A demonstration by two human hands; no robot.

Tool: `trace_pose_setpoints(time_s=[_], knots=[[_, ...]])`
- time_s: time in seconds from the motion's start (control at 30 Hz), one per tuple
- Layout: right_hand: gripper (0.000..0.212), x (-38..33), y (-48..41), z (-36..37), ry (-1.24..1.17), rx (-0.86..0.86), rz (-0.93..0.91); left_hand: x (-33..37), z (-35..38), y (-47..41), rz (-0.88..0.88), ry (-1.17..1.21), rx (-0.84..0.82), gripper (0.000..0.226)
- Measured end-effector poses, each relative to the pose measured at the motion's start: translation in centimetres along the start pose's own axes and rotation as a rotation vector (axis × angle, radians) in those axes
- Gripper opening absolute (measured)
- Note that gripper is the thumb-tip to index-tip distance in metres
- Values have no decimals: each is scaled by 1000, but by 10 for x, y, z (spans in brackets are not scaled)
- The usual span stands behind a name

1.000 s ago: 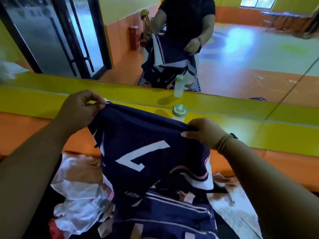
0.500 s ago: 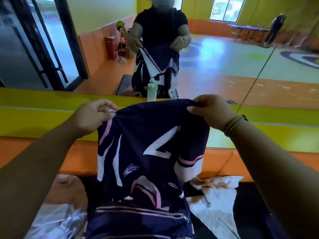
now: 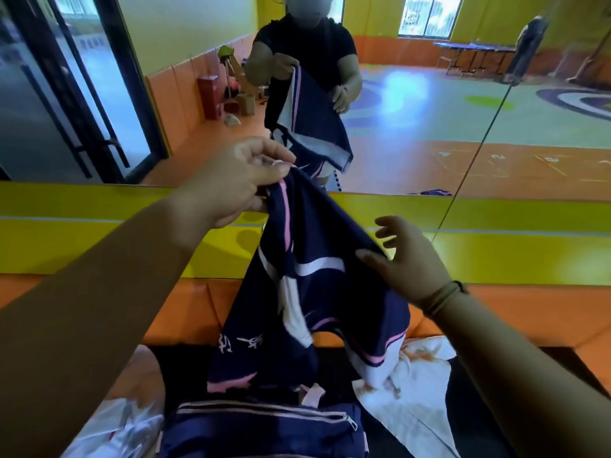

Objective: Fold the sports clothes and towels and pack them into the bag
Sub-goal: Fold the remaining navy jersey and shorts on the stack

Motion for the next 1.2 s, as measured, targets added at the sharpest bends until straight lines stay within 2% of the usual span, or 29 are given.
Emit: trace_pose_setpoints(time_s=[0.1,0.17,0.23,0.3,0.37,0.4,0.47,0.53,0.63,0.73,0.83,0.9,1.0,1.07,1.13,1.2], knots=[[104,-18,30,15,-83,-147,-154,15,11,-6,47,27,49,19],[115,-21,45,29,-50,-233,-235,23,13,-10,64,55,89,18],[115,-18,54,43,15,-245,-280,29,14,-13,73,93,129,17],[106,-14,56,56,22,-245,-246,33,14,-15,80,149,155,19],[88,-12,51,64,-64,-290,-92,36,14,-14,80,216,155,21],[72,-11,47,68,-88,-306,-44,38,14,-13,80,247,149,21],[33,-13,39,72,-48,-265,-94,41,13,-10,82,284,144,20],[8,-18,33,72,-93,-197,-143,43,8,-8,84,276,183,20],[25,-23,20,54,-288,-129,-27,40,-11,-8,85,175,306,19],[12,-24,-1,26,-491,-63,45,27,-37,-8,45,-130,396,14],[17,-38,-19,-3,-620,5,34,12,-53,-6,30,-605,291,8],[16,-55,-27,-18,-564,14,-63,5,-50,-3,26,-831,124,20],[16,-81,-34,-28,-486,-18,-193,1,-22,10,-5,-829,-197,57],[18,-94,-37,-27,-440,-32,-227,-4,-1,17,7,-703,-332,61],[16,-102,-38,-26,-405,-49,-262,-12,18,20,89,-656,-345,46],[12,-103,-38,-26,-404,-74,-264,-15,28,19,152,-661,-276,48]])
Point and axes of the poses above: each hand's wrist, its own y-axis away from the middle knuckle, its own z-axis out of the palm, x = y × z, the point moved 2 cm from there along -y, towards the middle knuckle, and after that the axes turned 6 degrees about x, right-handed, at the moved point
